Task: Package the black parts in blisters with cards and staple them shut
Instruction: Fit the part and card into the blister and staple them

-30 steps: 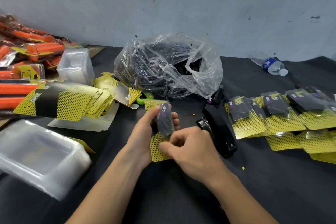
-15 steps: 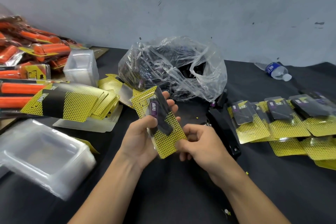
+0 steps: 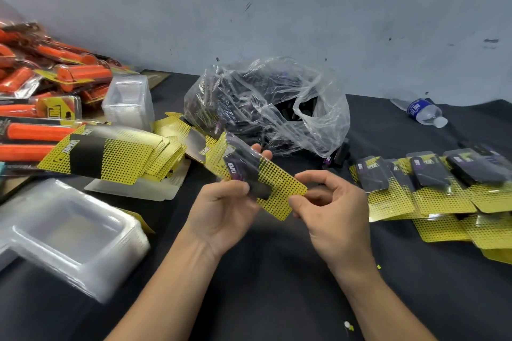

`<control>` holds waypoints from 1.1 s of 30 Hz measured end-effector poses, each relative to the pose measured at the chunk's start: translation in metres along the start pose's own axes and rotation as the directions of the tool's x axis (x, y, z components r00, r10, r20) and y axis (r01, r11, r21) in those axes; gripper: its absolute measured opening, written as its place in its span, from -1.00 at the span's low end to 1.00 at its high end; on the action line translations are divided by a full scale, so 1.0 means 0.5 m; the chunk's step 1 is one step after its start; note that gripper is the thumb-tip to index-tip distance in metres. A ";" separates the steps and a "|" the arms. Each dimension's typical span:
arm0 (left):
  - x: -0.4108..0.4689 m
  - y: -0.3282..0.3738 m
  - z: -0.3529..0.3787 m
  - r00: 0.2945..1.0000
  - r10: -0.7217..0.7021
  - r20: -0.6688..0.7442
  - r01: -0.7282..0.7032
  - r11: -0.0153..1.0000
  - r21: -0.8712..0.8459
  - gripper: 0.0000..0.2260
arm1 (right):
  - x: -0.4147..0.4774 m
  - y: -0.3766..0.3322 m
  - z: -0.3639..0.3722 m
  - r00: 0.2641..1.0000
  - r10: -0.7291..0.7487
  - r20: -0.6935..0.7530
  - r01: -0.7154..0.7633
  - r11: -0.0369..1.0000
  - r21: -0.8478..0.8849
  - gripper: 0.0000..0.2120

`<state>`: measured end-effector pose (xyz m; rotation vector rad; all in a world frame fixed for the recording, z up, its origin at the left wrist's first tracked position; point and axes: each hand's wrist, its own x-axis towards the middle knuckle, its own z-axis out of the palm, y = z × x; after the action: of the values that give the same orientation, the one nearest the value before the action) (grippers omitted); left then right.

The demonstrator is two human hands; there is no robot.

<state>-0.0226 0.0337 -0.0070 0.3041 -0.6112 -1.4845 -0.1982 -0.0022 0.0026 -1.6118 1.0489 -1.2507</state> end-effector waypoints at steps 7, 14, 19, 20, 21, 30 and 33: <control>0.000 -0.010 0.006 0.981 -0.023 -0.195 0.069 0.969 0.235 -0.73 | -0.001 0.006 0.008 0.943 0.257 0.211 -0.263 0.965 0.001 -0.72; 0.005 -0.024 0.018 0.965 0.025 -0.260 0.092 0.900 0.426 -0.66 | -0.002 0.003 0.003 0.882 0.346 0.320 -0.332 0.938 -0.099 -0.76; 0.005 -0.025 0.014 0.953 0.075 -0.294 0.079 0.874 0.479 -0.64 | -0.005 0.004 0.011 0.886 0.331 0.326 -0.324 0.943 -0.077 -0.84; 0.005 -0.024 0.012 0.955 0.064 -0.289 0.084 0.877 0.473 -0.66 | -0.006 0.006 0.012 0.889 0.327 0.321 -0.321 0.944 -0.072 -0.84; 0.005 -0.024 0.010 0.957 0.051 -0.284 0.089 0.885 0.458 -0.66 | -0.007 0.007 0.012 0.890 0.325 0.319 -0.322 0.945 -0.064 -0.82; 0.017 -0.025 0.006 0.822 0.327 -0.466 -0.027 0.840 0.541 -0.78 | -0.010 -0.010 -0.004 0.992 -0.078 0.103 0.117 0.883 -0.455 -0.75; 0.017 -0.014 0.006 0.763 0.344 -0.547 -0.075 0.888 0.454 -0.74 | -0.014 -0.030 -0.009 0.950 -0.288 0.119 0.303 0.766 -0.567 -0.72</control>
<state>-0.0304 0.0253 -0.0068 0.9787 -0.3919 -0.9298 -0.2018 0.0085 0.0152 -2.3354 1.2771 -1.1605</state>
